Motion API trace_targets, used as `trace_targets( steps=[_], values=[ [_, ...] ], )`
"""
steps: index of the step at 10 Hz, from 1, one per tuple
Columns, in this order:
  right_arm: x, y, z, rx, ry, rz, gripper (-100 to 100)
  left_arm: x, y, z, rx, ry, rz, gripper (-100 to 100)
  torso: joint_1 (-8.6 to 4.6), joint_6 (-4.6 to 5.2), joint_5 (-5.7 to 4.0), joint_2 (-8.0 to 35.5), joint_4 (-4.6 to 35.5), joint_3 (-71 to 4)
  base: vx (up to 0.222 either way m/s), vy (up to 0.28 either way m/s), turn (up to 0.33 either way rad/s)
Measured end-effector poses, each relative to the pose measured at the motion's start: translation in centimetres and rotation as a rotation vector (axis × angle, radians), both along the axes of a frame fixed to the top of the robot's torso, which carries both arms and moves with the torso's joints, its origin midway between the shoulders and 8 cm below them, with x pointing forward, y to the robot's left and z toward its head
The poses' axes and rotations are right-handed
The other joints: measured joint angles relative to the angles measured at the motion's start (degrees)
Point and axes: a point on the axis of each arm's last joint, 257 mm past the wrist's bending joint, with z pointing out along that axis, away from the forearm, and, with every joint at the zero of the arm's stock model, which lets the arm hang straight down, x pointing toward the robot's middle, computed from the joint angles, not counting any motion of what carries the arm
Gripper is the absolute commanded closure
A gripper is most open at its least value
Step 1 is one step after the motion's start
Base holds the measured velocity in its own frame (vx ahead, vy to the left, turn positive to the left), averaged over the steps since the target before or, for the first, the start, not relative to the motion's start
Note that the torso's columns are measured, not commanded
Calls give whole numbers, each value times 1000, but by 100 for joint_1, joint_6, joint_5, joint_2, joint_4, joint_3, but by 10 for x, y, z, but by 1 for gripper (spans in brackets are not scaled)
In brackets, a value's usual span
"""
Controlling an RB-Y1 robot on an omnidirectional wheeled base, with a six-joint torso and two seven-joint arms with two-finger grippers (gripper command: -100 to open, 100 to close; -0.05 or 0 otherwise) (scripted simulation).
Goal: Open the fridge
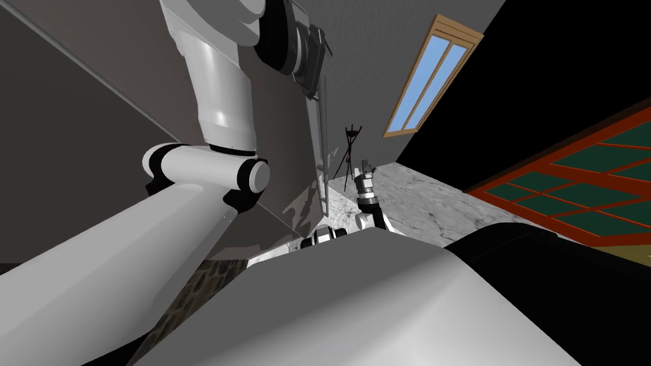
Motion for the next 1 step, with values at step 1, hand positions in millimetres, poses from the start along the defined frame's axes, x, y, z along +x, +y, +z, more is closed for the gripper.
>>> trace_targets(
  steps=[1],
  values=[
    [0, 0, 0, 0, 0, 0, 0, 1, -1, -3, 2, 7, -1, 0, 1, -1, 1, -15, -10, -11, 0, 0, 0]
  ],
)
